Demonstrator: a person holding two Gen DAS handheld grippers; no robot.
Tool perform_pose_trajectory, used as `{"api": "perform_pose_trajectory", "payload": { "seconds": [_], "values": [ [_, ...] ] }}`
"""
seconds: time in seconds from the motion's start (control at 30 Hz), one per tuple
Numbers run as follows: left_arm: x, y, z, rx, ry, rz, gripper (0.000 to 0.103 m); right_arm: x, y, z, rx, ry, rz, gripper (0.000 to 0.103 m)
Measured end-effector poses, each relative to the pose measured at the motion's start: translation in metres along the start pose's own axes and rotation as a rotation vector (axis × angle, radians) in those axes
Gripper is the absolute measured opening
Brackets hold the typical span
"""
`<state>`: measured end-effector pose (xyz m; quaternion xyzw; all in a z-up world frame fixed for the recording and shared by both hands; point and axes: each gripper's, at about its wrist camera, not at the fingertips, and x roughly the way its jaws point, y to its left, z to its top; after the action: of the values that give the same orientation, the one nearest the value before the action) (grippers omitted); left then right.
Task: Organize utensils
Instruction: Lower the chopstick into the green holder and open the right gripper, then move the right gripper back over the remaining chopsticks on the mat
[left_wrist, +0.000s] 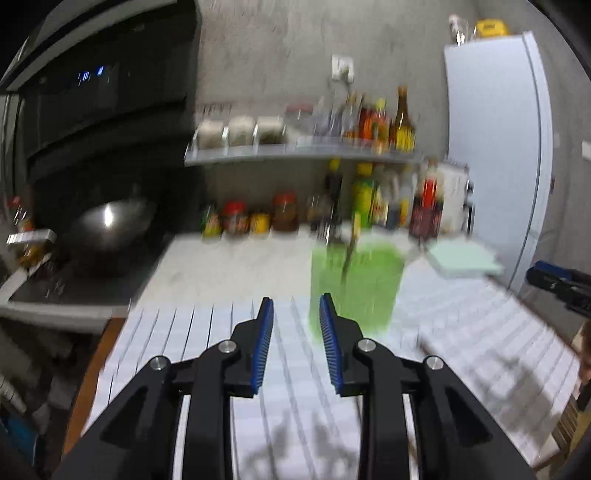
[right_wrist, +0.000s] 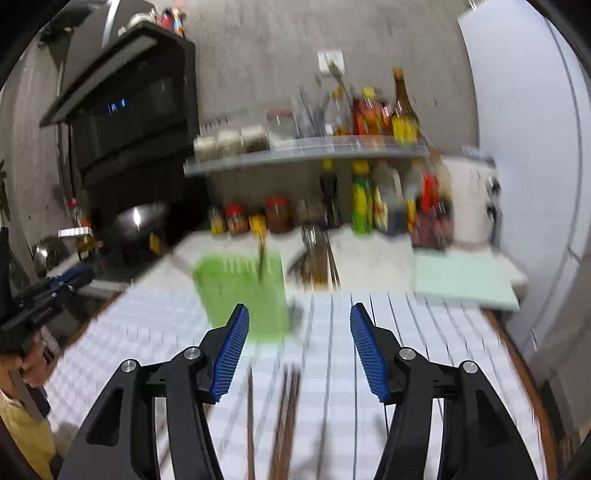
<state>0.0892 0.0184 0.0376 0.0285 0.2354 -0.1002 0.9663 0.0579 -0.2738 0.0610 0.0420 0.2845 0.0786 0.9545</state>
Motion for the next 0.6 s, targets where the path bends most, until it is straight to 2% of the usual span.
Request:
{"api": "perform_pose_trajectory", "payload": {
  "seconds": [0.13,0.27,0.4,0.5,0.6],
  "values": [
    [-0.004,-0.001,-0.069,-0.027,0.198,-0.021,0.025,-0.009,-0.013,-0.061,0.039,0.137,-0.026,0.059],
    [-0.003,-0.006,-0.110,-0.051,0.323,-0.043,0.025,-0.016,-0.017,-0.103,0.078,0.221,-0.037,0.059],
    [0.001,-0.016,-0.126,-0.081,0.382,-0.094,0.025,-0.007,-0.012,-0.124,0.097,0.290,-0.014,0.059],
    [0.011,-0.028,-0.131,-0.035,0.406,-0.094,0.026,0.009,-0.001,-0.131,0.065,0.330,-0.001,0.058],
    [0.016,-0.033,-0.133,-0.018,0.415,-0.099,0.026,0.019,0.007,-0.132,0.057,0.344,0.019,0.046]
  ]
}}
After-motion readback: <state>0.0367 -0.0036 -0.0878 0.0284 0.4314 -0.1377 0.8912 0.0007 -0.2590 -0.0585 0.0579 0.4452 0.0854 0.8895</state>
